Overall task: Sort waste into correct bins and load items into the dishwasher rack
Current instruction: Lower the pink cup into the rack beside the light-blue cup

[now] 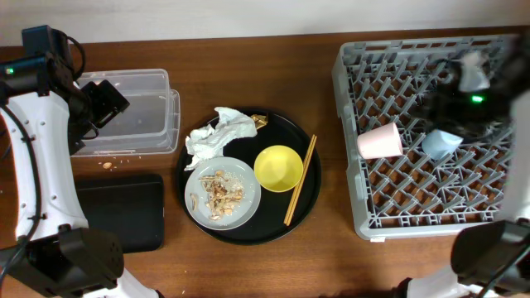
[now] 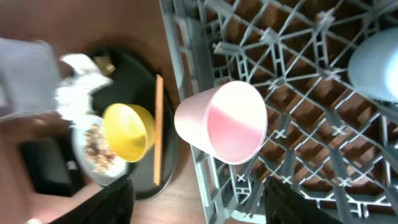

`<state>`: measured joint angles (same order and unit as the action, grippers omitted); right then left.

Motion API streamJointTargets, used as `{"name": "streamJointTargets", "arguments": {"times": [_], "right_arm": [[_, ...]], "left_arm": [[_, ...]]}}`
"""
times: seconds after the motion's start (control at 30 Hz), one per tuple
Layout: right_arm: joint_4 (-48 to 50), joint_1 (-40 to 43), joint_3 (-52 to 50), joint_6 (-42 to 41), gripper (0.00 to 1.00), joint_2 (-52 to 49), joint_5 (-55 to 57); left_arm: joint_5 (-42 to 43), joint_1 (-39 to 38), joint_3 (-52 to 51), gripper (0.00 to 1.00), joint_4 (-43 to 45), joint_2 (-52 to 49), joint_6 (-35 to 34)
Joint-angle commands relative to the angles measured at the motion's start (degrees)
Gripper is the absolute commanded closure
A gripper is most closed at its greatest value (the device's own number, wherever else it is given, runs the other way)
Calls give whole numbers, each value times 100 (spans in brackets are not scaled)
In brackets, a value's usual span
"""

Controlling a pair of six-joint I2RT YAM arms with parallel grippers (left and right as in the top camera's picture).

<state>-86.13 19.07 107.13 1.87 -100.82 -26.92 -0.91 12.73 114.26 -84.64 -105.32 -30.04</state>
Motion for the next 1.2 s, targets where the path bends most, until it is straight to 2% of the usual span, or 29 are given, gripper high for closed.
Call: {"name": "streamJointTargets", "arguments": {"times": [0.0,0.07,0.13,0.2,0.27,0.3,0.43,0.7,0.8,1.0,1.1,1.17], "right_arm": [[136,-796,-153,-579,36,-177,1462],[175,-1200,-160,-634,47,-249,1733],[267,-1513,-160,-1161,53,-286,2441],[284,-1657,-160,-1427,53,-308,2811],[289,-1718,-160,-1443,59,-378,2728],[289,-1729,-160,-1440,65,-446,2721],[297,-1718,-160,-1443,77,-732,2761],[459,-1676,-160,-1517,83,-1283,2813],[496,-1534,-160,-1906,85,-1303,3344],[476,-1086,-111,-2041,87,-1303,3576],[374,-911,37,-2090,95,-1303,3560],[170,-866,280,-2153,96,-1290,3556]], "left_arm": [[-42,31,103,1,-7,166,-52],[-42,31,101,1,-7,166,-52],[-42,31,101,1,-7,166,-52],[-42,31,103,1,-7,166,-52],[-42,31,101,1,-7,166,-52],[-42,31,101,1,-7,166,-52],[-42,31,103,1,-7,166,-52],[-42,31,103,1,-7,166,-52],[-42,31,101,1,-7,166,-52],[-42,31,103,1,-7,166,-52],[-42,31,101,1,-7,166,-52],[-42,31,103,1,-7,166,-52]]}}
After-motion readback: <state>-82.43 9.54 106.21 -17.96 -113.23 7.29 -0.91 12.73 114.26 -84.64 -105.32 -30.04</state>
